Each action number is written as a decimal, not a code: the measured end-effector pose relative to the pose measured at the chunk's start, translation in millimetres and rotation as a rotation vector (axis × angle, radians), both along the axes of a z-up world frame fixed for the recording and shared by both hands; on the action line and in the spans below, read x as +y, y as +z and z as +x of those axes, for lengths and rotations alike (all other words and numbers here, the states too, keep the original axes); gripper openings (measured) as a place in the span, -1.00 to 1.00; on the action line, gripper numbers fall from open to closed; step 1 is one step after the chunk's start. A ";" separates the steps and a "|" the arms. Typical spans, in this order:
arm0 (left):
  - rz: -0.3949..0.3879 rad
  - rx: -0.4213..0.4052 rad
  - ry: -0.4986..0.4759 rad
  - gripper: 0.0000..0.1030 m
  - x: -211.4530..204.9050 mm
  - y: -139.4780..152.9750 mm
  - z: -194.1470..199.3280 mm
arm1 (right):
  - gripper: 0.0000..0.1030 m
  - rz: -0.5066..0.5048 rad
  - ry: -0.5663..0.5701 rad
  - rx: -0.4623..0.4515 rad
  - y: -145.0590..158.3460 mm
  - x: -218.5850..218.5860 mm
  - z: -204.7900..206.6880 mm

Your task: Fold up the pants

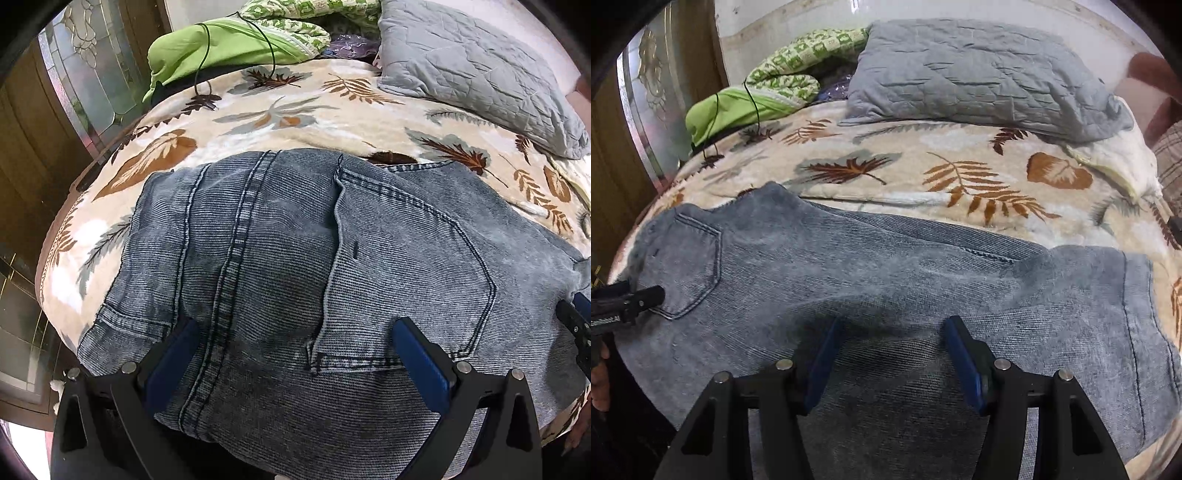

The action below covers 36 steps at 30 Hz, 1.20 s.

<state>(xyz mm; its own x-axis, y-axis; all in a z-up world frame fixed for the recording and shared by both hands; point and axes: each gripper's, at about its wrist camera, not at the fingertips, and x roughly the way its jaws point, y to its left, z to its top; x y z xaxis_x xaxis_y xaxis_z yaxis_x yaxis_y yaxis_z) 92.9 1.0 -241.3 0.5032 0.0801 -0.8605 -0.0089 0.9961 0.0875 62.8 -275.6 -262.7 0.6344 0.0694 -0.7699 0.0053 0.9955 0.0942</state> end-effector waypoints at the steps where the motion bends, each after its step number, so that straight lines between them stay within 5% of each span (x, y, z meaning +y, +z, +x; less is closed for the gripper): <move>1: -0.001 -0.001 0.001 1.00 0.0 -0.3 0.6 | 0.24 -0.009 0.000 0.001 -0.9 1.3 1.7; 16: -0.012 -0.019 -0.001 1.00 6.3 6.5 -2.5 | 0.39 0.030 -0.028 -0.055 6.0 5.2 17.0; 36: 0.018 0.001 -0.023 1.00 -6.0 1.9 -6.2 | 0.39 -0.090 0.008 -0.066 30.3 28.6 1.2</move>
